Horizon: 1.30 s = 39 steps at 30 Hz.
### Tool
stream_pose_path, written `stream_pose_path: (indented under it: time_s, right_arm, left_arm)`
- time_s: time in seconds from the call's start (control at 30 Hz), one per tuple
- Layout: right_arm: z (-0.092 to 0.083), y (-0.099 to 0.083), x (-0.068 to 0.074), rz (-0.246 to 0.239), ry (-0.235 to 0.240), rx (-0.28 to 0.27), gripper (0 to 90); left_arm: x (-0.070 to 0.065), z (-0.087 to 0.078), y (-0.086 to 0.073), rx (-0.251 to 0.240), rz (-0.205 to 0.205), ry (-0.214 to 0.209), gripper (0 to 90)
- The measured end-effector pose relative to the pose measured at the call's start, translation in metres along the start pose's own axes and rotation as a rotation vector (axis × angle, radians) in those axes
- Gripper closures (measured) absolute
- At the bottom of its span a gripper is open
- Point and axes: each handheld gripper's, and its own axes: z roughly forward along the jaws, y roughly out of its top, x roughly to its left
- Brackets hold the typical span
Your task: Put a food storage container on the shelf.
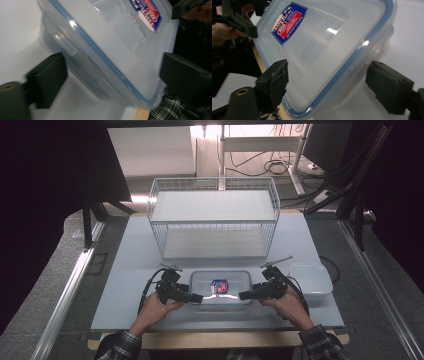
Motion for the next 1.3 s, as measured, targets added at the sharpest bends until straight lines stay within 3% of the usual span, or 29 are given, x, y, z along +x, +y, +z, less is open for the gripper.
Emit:
stream_pose_path:
  time_s: [0.13, 0.2, 0.33, 0.47, 0.63, 1.0, 1.3]
  right_arm:
    - [-0.005, -0.005, 0.003, 0.01, 0.009, 0.003, 27.5]
    - [-0.008, -0.006, 0.005, 0.017, 0.007, -0.005, 31.4]
    - [-0.018, -0.008, 0.004, 0.035, 0.003, -0.093, 45.5]
    - [-0.021, -0.008, 0.01, 0.042, -0.028, -0.109, 47.7]
    - [-0.024, -0.01, 0.015, 0.046, -0.046, -0.171, 52.3]
    - [-0.028, -0.007, 0.025, -0.017, -0.083, -0.229, 53.7]
    - [-0.032, 0.002, 0.028, -0.048, -0.079, -0.256, 53.8]
  left_arm:
    - [-0.001, -0.006, -0.004, -0.03, -0.009, -0.006, 25.1]
    - [-0.001, -0.011, -0.006, -0.074, -0.036, -0.006, 30.6]
    - [-0.003, -0.017, -0.007, -0.123, -0.035, -0.005, 43.2]
    - [-0.008, -0.017, -0.007, -0.147, -0.041, 0.027, 44.2]
    - [-0.018, -0.021, -0.008, -0.186, -0.003, 0.088, 47.5]
    - [-0.016, -0.025, -0.007, -0.219, 0.015, 0.092, 49.0]
    - [-0.019, -0.035, 0.003, -0.234, 0.041, 0.102, 49.4]
